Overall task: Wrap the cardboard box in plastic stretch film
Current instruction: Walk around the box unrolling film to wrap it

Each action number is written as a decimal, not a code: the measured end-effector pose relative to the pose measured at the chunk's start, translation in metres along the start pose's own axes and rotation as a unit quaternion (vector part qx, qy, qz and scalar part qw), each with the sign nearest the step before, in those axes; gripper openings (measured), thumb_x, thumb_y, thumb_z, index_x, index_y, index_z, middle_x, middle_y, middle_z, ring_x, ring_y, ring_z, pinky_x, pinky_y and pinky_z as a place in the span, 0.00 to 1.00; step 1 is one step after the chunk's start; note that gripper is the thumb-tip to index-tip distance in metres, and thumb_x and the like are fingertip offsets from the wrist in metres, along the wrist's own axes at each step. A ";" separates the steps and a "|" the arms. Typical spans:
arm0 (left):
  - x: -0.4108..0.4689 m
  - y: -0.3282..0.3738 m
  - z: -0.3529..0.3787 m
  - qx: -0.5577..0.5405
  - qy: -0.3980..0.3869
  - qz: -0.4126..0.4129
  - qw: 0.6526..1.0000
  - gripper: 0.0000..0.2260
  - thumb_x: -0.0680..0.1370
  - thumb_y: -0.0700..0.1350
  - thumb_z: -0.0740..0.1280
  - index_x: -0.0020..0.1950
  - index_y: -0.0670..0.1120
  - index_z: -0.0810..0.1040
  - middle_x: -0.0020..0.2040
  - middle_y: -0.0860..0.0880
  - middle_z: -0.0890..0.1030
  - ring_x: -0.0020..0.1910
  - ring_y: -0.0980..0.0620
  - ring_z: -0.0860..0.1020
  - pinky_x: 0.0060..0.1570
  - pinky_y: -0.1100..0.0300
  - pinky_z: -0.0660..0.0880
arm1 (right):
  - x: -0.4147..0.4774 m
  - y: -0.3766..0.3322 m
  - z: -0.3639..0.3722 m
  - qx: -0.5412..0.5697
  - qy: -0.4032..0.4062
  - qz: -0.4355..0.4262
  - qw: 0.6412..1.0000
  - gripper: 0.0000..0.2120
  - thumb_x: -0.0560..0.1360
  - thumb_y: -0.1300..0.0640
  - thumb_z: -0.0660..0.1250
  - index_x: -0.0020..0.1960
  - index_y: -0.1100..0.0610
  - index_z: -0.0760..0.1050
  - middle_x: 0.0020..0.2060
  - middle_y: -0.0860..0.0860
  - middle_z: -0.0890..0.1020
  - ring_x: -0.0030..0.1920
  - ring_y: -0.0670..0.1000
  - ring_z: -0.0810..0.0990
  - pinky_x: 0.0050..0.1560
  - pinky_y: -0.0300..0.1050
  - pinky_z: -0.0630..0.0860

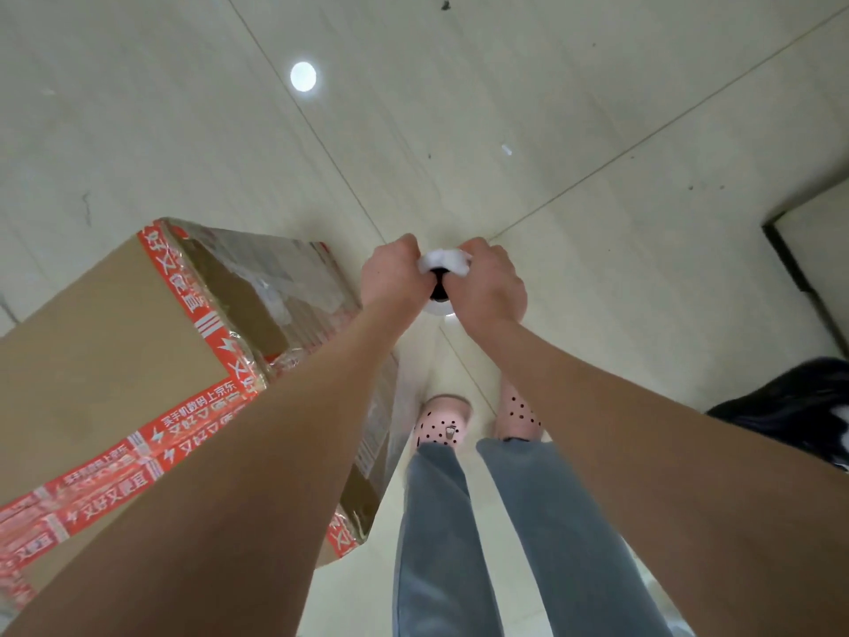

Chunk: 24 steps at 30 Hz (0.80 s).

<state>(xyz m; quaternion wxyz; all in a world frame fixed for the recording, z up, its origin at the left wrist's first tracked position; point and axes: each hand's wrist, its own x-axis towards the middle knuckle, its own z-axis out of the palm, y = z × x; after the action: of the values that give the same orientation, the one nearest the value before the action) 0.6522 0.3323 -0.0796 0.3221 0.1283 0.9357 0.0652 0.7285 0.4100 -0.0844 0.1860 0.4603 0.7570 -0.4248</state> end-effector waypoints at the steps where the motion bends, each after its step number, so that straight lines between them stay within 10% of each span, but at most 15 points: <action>1: 0.003 -0.006 -0.004 -0.014 0.011 -0.022 1.000 0.05 0.71 0.43 0.65 0.43 0.44 0.70 0.40 0.45 0.77 0.40 0.43 0.75 0.32 0.57 0.67 | 0.002 -0.006 0.003 0.013 -0.012 0.000 1.000 0.15 0.73 0.53 0.63 0.60 0.48 0.71 0.55 0.50 0.74 0.50 0.55 0.77 0.42 0.44 0.66; 18: 0.025 -0.047 -0.041 -0.074 -0.069 -0.152 0.983 0.11 0.73 0.51 0.68 0.43 0.43 0.75 0.40 0.45 0.78 0.35 0.48 0.76 0.29 0.61 0.67 | 0.020 -0.066 0.026 -0.007 -0.043 -0.064 0.997 0.19 0.73 0.62 0.61 0.61 0.49 0.72 0.56 0.51 0.75 0.49 0.54 0.77 0.46 0.45 0.70; 24: 0.035 -0.033 -0.050 0.100 -0.018 0.044 0.994 0.13 0.75 0.43 0.65 0.57 0.43 0.70 0.50 0.45 0.75 0.46 0.42 0.77 0.34 0.55 0.65 | 0.027 -0.073 0.026 -0.011 -0.063 -0.048 0.997 0.09 0.72 0.60 0.64 0.48 0.47 0.70 0.49 0.49 0.72 0.39 0.52 0.75 0.30 0.38 0.63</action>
<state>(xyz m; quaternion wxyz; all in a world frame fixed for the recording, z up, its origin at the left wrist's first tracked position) 0.5882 0.3088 -0.0670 0.3214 0.2018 0.9250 -0.0170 0.6494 0.3877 -0.0825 0.2176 0.3937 0.7697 -0.4531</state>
